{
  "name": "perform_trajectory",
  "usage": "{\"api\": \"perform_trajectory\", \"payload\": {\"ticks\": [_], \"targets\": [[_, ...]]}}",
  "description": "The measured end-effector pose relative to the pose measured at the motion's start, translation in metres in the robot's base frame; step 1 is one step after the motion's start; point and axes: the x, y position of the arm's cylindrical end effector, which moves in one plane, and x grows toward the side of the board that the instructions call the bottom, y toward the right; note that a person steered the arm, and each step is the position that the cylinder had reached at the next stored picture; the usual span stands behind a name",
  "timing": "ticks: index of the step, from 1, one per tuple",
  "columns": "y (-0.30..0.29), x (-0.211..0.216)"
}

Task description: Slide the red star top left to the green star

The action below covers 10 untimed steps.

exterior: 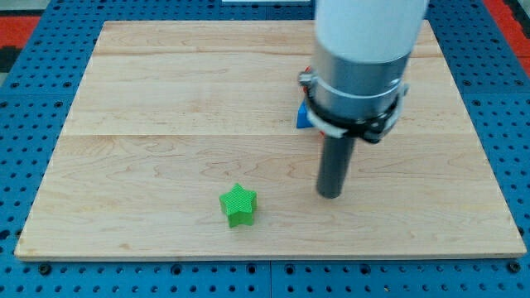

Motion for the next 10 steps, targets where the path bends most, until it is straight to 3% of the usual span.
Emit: {"api": "perform_trajectory", "payload": {"ticks": [2, 3, 5, 7, 8, 9, 10], "targets": [[0.052, -0.068], [0.022, -0.107], [-0.119, -0.085], [-0.194, -0.102], [-0.179, -0.021], [-0.193, -0.035], [-0.189, -0.082]]}}
